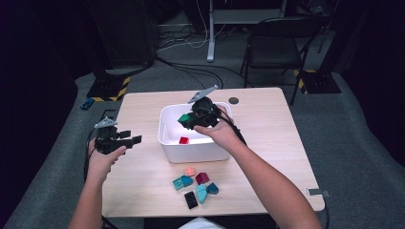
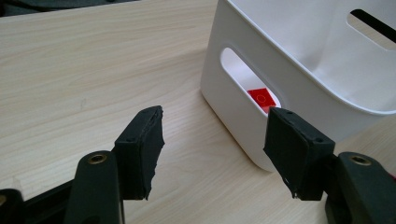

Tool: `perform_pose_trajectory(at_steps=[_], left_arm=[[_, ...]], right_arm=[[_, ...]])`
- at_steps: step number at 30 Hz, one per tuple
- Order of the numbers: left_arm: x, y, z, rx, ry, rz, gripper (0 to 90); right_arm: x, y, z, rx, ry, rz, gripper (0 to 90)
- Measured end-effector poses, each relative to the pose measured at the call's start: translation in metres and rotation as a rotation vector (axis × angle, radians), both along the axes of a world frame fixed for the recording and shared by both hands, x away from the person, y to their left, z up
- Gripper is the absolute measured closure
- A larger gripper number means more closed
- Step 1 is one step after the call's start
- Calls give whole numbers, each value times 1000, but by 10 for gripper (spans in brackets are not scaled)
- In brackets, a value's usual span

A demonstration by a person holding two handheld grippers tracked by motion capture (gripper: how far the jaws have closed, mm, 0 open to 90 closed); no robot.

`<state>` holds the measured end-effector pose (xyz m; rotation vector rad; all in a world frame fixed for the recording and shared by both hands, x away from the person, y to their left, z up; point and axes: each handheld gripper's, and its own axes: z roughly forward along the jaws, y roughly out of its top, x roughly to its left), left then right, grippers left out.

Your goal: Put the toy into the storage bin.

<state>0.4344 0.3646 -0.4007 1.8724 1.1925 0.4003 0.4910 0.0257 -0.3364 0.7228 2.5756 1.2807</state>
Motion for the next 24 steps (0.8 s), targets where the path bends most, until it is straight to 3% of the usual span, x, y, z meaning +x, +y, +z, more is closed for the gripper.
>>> perform_pose_trajectory(at_steps=[9, 20, 24], left_arm=[[-5, 3, 0, 2, -5, 6, 368], [-11, 8, 1, -2, -4, 18, 368], [-12, 9, 0, -6, -7, 23, 368]], right_arm=[[26, 20, -8, -14, -14, -18, 584], [55, 36, -28, -37, 38, -36, 584], [64, 46, -42, -71, 71, -55, 583]])
